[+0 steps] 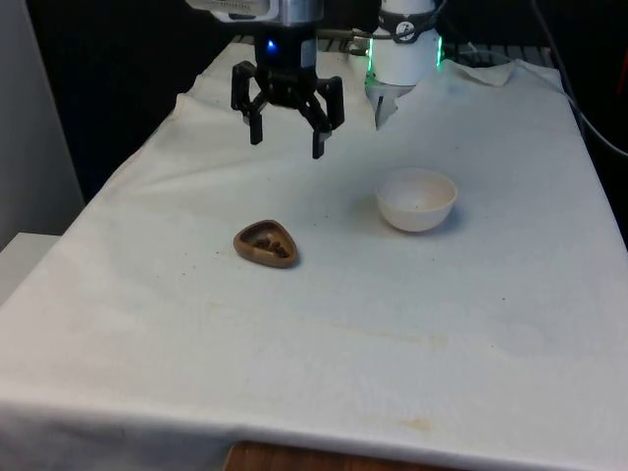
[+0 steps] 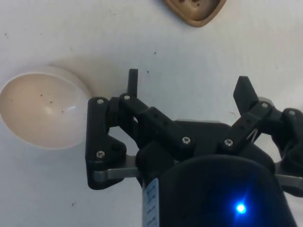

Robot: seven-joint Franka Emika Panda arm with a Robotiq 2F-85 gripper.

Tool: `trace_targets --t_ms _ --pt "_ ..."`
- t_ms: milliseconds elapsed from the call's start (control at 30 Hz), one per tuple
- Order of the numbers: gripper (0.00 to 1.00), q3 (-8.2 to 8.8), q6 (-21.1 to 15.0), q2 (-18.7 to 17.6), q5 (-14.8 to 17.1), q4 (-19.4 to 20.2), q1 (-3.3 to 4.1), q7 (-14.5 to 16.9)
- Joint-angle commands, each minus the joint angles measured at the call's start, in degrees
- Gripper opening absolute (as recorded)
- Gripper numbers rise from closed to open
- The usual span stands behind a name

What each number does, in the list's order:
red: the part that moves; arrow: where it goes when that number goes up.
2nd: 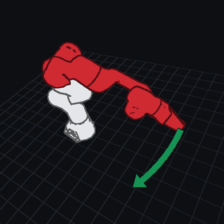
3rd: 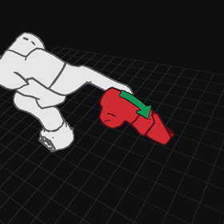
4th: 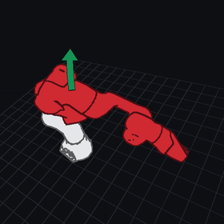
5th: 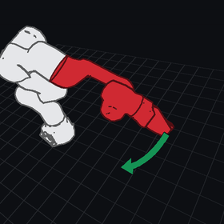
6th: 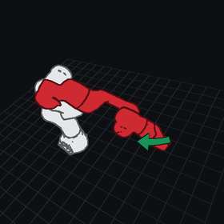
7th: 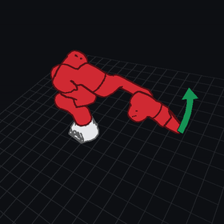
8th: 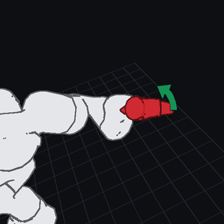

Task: Pour the coffee beans from the cup into the bowl.

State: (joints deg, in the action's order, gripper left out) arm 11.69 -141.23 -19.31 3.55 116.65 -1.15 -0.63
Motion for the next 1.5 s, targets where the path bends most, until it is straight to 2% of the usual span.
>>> trace_targets --t_ms 0,67,100,333,367,400,667,700,733,867,967,1000,1033,1233,1267,1300,1400,1467 --pt "1.0 -0.11 -0.74 -0.63 0.69 -0.17 -0.23 0.06" --pt "1.0 0.17 -0.57 -0.8 0.46 -0.11 0.0 -0.11" --pt "1.0 0.06 -1.32 -1.55 1.09 -0.4 -0.23 -0.23" --pt "1.0 0.29 -2.58 -3.09 1.2 -0.57 -0.23 -1.15" --pt "1.0 0.46 -2.23 -3.04 0.8 -0.46 -0.06 -1.26" --pt "1.0 0.4 -2.92 -3.5 1.26 -0.57 -0.29 -1.2" --pt "1.0 1.03 -3.72 -4.87 1.32 -0.8 -0.46 -1.09" --pt "1.0 1.32 -3.27 -4.7 0.8 -0.69 -0.17 -1.38" --pt "1.0 1.15 -3.72 -4.98 1.32 -0.86 -0.46 -1.03" --pt "1.0 1.38 -3.72 -5.67 1.26 -1.2 -0.4 -1.2" --pt "1.0 1.6 -3.78 -6.76 1.38 -1.95 -0.63 -1.09" --pt "1.0 1.89 -3.32 -6.13 0.8 -1.55 -0.23 -1.38" --pt "1.0 1.66 -3.78 -7.1 1.43 -2.18 -0.74 -0.97" --pt "1.0 2.29 -3.72 -9.45 2.23 -4.13 -1.15 -0.34" --pt "1.0 2.86 -3.38 -9.17 1.43 -3.9 -0.46 -1.09" --pt "1.0 2.41 -3.61 -9.8 2.58 -4.47 -1.26 -0.06" --pt "1.0 2.69 -3.32 -10.77 3.78 -5.39 -1.55 1.15" --pt "1.0 3.04 -2.98 -11.63 5.61 -6.3 -1.83 3.04"
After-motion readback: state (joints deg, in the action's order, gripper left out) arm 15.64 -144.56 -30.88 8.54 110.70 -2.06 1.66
